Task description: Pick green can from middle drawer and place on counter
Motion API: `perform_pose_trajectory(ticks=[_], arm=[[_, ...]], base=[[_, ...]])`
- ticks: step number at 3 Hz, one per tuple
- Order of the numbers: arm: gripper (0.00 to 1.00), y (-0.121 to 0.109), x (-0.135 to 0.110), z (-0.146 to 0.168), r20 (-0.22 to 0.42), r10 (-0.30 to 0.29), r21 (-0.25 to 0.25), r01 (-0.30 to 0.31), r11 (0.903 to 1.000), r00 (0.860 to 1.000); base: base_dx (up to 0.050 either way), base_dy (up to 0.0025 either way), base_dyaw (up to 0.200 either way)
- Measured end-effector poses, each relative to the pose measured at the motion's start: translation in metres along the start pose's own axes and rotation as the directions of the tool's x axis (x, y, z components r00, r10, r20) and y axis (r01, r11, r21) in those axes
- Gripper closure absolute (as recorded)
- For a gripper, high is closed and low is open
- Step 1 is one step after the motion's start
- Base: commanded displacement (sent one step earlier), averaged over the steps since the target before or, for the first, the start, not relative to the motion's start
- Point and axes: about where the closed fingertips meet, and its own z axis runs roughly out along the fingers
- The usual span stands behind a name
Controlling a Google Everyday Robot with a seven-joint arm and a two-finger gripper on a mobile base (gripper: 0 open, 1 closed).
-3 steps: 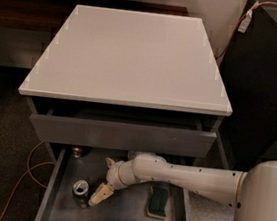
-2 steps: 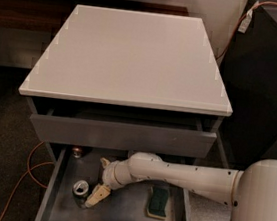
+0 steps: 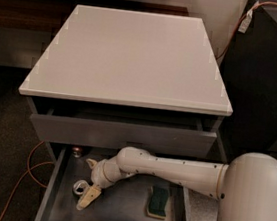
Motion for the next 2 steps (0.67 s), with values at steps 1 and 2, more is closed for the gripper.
perform_pose_trajectory(ticks=[1, 2], arm=[[0.18, 0.01, -0.002, 0.009, -0.012, -0.015, -0.045, 0.014, 0.9989, 1.0], [0.41, 0.022, -0.004, 0.005, -0.013, -0.024, -0.054, 0.024, 0.9983, 1.0]], base=[[0.0, 0.0, 0.0], [0.0, 0.0, 0.0]])
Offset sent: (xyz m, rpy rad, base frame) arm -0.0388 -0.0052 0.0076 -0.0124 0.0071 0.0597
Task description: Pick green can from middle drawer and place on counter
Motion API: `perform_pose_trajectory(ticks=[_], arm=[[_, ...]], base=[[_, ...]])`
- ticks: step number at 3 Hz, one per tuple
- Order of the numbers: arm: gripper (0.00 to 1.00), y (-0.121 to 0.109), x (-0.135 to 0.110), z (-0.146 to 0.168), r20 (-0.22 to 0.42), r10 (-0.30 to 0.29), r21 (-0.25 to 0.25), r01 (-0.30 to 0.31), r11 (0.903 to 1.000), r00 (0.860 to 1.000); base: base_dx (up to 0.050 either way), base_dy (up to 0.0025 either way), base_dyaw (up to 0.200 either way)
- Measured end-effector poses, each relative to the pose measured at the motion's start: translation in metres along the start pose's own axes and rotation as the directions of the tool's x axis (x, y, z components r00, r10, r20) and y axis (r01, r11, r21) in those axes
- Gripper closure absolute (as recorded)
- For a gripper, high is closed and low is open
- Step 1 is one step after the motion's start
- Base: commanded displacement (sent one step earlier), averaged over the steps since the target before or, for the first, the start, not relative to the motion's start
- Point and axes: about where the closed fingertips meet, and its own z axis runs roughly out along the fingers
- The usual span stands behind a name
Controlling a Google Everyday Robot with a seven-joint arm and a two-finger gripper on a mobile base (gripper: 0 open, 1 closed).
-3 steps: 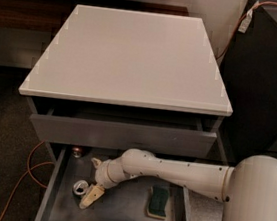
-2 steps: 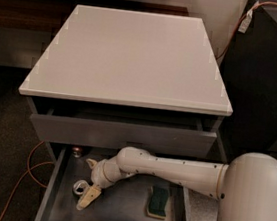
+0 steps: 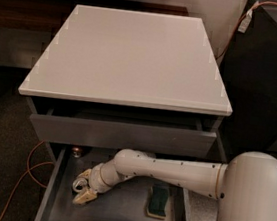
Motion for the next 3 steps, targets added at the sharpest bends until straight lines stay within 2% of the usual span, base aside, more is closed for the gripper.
perform_pose_trajectory(ticks=[1, 2, 3], arm=[[0.64, 0.016, -0.013, -0.016, 0.011, -0.041, 0.024, 0.04, 0.9989, 0.999], [0.95, 0.046, -0.052, -0.055, 0.025, -0.141, 0.076, 0.139, 0.9874, 0.99], [1.0, 0.064, -0.087, -0.094, 0.028, -0.215, 0.11, 0.21, 0.9714, 0.976]], base=[[0.0, 0.0, 0.0], [0.0, 0.0, 0.0], [0.0, 0.0, 0.0]])
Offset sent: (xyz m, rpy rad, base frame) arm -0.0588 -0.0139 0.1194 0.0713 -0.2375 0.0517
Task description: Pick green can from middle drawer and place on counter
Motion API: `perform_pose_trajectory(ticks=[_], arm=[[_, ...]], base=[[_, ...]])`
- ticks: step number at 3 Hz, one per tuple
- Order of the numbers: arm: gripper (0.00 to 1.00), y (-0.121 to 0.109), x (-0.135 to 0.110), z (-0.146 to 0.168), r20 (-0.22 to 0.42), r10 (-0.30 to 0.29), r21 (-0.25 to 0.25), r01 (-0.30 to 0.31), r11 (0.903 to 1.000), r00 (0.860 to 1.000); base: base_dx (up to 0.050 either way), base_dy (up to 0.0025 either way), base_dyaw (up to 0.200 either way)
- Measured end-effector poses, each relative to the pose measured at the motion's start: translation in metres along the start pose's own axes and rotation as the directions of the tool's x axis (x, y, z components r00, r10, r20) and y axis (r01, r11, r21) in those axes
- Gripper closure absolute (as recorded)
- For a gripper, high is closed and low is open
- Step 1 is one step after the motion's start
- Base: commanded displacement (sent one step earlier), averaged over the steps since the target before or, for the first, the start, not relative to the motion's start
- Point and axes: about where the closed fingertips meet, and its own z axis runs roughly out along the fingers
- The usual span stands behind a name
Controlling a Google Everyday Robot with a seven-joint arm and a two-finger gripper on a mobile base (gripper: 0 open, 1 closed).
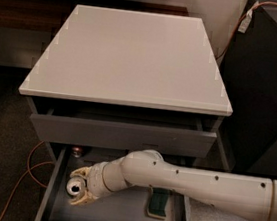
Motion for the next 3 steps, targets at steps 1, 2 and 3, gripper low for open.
perform_pose_trajectory(ticks=[1, 2, 3], arm=[[1.0, 0.004, -0.028, -0.049, 0.024, -0.065, -0.009, 0.065, 0.9978, 0.998], [1.0, 0.004, -0.028, -0.049, 0.024, -0.065, -0.009, 0.065, 0.9978, 0.998], [1.0, 0.0, -0.066, -0.063, 0.003, -0.008, 0.052, 0.008, 0.9986, 1.0]], base=[[0.0, 0.0, 0.0], [0.0, 0.0, 0.0], [0.0, 0.0, 0.0]])
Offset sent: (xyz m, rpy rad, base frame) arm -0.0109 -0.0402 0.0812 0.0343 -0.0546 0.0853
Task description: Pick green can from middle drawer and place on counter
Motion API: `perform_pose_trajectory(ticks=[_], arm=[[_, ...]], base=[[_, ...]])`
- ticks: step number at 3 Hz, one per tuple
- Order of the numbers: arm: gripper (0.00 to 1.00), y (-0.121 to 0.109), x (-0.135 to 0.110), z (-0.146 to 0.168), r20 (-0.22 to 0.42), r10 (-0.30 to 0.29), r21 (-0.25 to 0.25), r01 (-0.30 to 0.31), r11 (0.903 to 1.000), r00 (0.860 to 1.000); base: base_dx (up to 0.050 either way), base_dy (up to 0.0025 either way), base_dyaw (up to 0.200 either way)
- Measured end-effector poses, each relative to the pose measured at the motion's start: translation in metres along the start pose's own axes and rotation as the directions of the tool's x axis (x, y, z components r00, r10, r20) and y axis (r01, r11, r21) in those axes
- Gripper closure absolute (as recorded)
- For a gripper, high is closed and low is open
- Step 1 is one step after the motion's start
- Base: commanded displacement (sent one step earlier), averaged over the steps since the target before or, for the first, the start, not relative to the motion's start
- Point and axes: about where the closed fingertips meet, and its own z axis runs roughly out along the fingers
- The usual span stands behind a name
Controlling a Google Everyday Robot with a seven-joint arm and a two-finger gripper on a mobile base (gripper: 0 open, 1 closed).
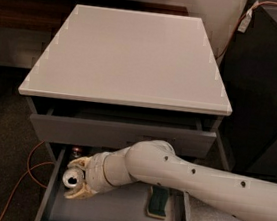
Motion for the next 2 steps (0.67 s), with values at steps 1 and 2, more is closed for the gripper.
perform_pose_trajectory(ticks=[1, 2], arm=[[1.0, -0.004, -0.034, -0.012, -0.023, 0.043, 0.048, -0.042, 0.998, 0.999], [1.0, -0.007, -0.069, -0.027, -0.063, 0.072, 0.074, -0.067, 0.995, 0.995]], base=[[0.0, 0.0, 0.0], [0.0, 0.0, 0.0]])
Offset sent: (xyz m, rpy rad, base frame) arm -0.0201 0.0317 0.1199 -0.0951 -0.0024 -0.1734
